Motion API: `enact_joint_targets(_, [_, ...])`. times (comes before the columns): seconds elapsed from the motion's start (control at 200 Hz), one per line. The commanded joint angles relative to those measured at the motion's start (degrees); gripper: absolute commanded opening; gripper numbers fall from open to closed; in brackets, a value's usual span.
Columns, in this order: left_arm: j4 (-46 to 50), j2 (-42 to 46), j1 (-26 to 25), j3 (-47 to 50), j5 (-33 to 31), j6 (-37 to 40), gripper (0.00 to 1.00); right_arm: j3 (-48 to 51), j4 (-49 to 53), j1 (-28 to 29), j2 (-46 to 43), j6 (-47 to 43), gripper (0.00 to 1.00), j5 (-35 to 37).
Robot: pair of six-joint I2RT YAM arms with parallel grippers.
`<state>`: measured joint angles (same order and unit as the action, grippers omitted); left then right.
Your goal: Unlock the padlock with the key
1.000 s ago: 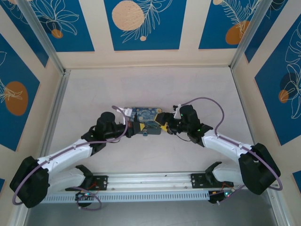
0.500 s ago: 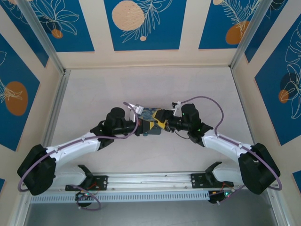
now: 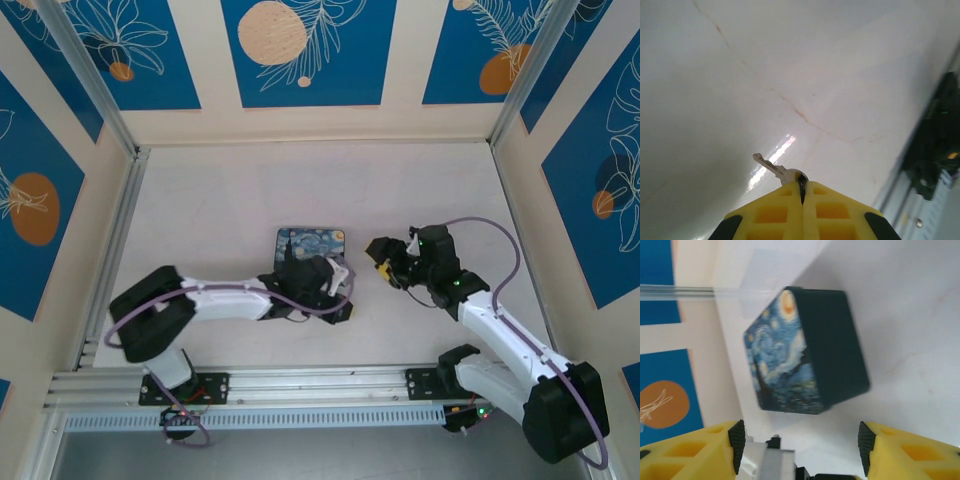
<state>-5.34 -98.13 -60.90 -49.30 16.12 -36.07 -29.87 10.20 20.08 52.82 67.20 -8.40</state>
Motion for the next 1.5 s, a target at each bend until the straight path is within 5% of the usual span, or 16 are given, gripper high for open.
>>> enact_joint_targets(0.0, [3.8, -4.8, -1.2, -5.2, -5.2, -1.0, 0.00, 1.3, 8.2, -1.5, -2.4, -3.2, 0.64, 1.4])
enact_joint_targets(0.07, [6.2, -6.4, -1.2, -7.1, -8.0, -0.8, 0.02, 1.4, 10.1, -2.6, -3.3, -4.3, 0.65, 1.5])
enact_joint_targets(0.18, [8.1, -6.2, -1.2, -9.2, -8.6, 0.2, 0.53, 1.2, 12.9, -3.6, -4.3, -6.1, 0.68, 1.9])
enact_joint_targets(0.245, [8.1, -4.2, -1.2, -9.3, -8.1, 0.4, 0.68, 1.1, 14.3, -3.9, -4.7, -6.6, 0.70, 2.1])
enact_joint_targets(0.55, [12.5, 13.2, -1.1, -5.8, -15.8, 0.3, 0.99, 2.1, 16.9, -3.1, -4.5, -7.9, 0.72, 2.3])
enact_joint_targets(1.055, [24.5, 23.4, 8.9, -1.3, -28.5, -12.0, 1.00, -3.3, 23.5, 16.4, 8.5, 1.4, 0.59, 16.2])
enact_joint_targets(1.39, [23.1, 34.1, 14.7, 8.3, -35.4, -21.2, 1.00, -12.5, 27.8, 24.9, 22.3, 8.5, 0.58, 22.9])
enact_joint_targets(1.49, [26.8, 35.5, 17.8, 7.2, -32.7, -20.4, 1.00, -15.9, 30.2, 27.0, 26.8, 10.4, 0.58, 24.4])
